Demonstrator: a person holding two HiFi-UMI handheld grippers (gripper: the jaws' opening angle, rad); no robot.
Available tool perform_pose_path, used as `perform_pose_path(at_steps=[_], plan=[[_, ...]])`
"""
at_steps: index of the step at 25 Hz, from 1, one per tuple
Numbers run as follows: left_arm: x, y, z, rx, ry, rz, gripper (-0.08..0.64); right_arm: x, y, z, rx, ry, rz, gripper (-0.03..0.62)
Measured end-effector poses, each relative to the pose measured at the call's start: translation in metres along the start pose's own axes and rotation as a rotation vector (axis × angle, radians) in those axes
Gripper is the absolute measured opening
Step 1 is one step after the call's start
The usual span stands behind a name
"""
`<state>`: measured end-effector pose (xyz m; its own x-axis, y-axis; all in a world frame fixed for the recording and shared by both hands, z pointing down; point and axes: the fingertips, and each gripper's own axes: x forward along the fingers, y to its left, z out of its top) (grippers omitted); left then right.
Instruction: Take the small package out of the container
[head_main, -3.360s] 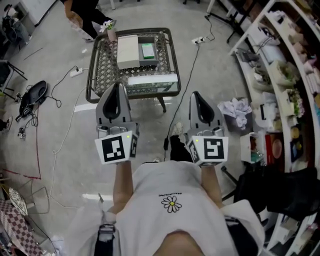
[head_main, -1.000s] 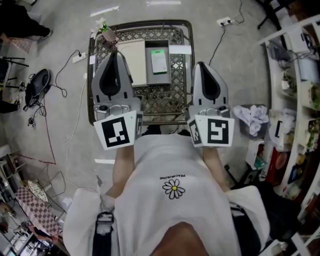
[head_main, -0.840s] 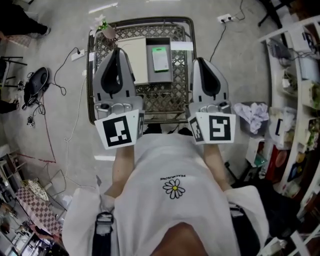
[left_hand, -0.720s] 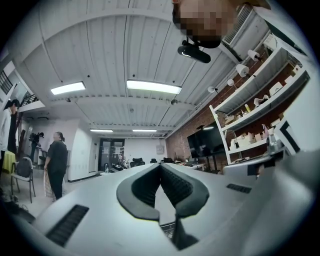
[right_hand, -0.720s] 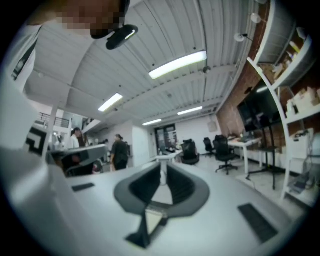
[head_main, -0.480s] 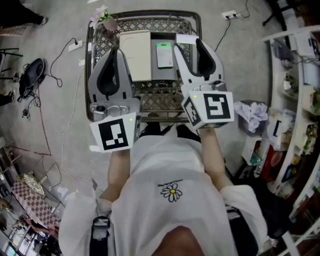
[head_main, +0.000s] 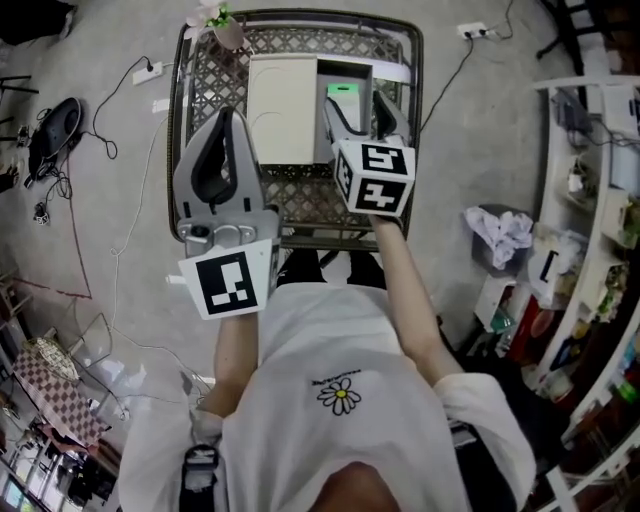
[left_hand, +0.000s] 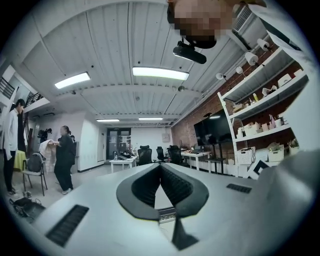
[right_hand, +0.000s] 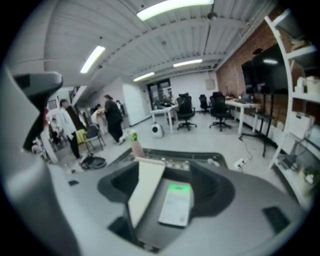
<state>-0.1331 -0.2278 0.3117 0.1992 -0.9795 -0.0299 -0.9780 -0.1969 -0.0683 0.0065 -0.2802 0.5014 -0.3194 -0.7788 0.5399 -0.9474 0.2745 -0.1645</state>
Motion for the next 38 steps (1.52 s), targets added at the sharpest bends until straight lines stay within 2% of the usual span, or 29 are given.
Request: perform_pose_path(at_steps=[7,11,19,23,29,31,35,38], plan=[[0.007,0.022,-0.031,-0.026,0.058,0.003,0.025,0.054,-0.021,-0.066,0.052,0.198,-0.111,0.304],[0.010,0.030,-0.048,-0.044,0.095,-0.018,0.025,0.074,-0.031,-0.085,0.081,0.271,-0.156,0.304],[0.014,0.045,-0.059,-0.094,0.096,0.002,0.025,0.099,-0.033,-0.123,0.023,0.418,-0.208,0.304],[0.014,0.049,-0.055,-0.092,0.089,0.003,0.025,0.104,-0.044,-0.138,-0.047,0.486,-0.261,0.304],[0.011,0.053,-0.055,-0.094,0.089,0.013,0.025,0.118,-0.045,-0.148,-0.007,0.552,-0.306,0.307],[0.009,0.054,-0.056,-0.096,0.091,0.015,0.025,0.119,-0.045,-0.147,-0.002,0.552,-0.294,0.307],[0.007,0.053,-0.062,-0.113,0.098,0.015,0.025,0.120,-0.030,-0.147,0.048,0.560,-0.187,0.305],[0.008,0.048,-0.064,-0.109,0.103,0.002,0.025,0.116,-0.033,-0.149,0.001,0.577,-0.196,0.307]])
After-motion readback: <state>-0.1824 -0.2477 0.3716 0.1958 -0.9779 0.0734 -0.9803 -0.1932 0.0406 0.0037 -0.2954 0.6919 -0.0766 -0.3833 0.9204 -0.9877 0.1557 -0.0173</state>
